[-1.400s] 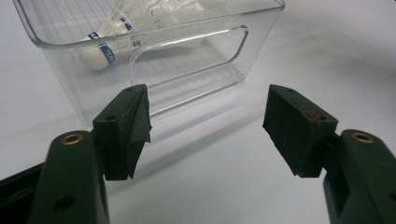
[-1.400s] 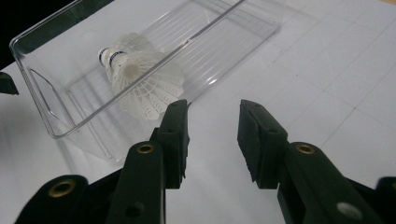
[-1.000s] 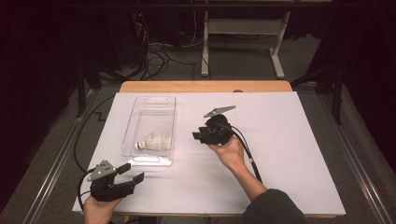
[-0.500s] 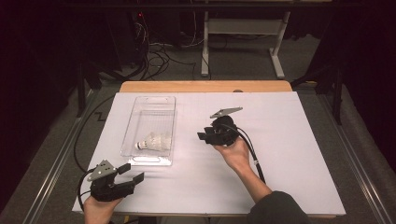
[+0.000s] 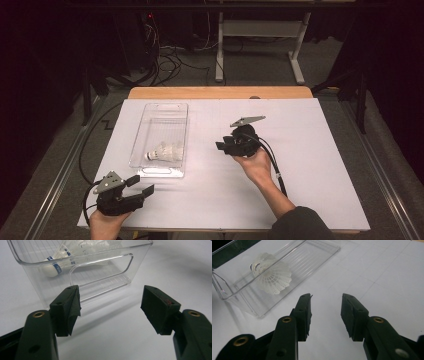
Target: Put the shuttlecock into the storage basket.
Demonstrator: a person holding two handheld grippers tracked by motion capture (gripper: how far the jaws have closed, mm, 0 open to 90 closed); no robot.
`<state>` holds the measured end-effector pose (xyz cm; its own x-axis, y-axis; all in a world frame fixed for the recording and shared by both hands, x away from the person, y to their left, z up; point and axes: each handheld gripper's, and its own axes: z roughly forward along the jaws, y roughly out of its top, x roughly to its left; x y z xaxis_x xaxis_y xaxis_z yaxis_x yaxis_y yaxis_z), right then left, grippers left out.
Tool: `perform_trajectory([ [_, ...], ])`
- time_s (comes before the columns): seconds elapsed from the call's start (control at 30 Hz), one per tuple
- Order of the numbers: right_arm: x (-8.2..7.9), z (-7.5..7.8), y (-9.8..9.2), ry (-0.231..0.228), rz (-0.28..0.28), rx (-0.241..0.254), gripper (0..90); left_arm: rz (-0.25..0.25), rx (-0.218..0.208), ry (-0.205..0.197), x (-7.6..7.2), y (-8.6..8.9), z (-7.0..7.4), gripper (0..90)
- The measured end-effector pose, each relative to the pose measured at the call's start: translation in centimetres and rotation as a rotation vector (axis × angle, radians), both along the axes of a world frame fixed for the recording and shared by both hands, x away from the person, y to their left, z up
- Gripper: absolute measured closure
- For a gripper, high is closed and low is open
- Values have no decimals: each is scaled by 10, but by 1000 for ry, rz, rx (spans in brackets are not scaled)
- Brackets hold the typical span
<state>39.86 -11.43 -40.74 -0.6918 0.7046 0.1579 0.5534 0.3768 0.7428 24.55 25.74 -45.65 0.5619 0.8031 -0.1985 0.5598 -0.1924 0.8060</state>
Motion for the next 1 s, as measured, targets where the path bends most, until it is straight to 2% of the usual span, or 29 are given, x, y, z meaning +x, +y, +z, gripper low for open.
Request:
perform_trajectory([
  [1.0,-3,-2,-23,-1,-42,7,590,3,-8,-1,0,1,0,324],
])
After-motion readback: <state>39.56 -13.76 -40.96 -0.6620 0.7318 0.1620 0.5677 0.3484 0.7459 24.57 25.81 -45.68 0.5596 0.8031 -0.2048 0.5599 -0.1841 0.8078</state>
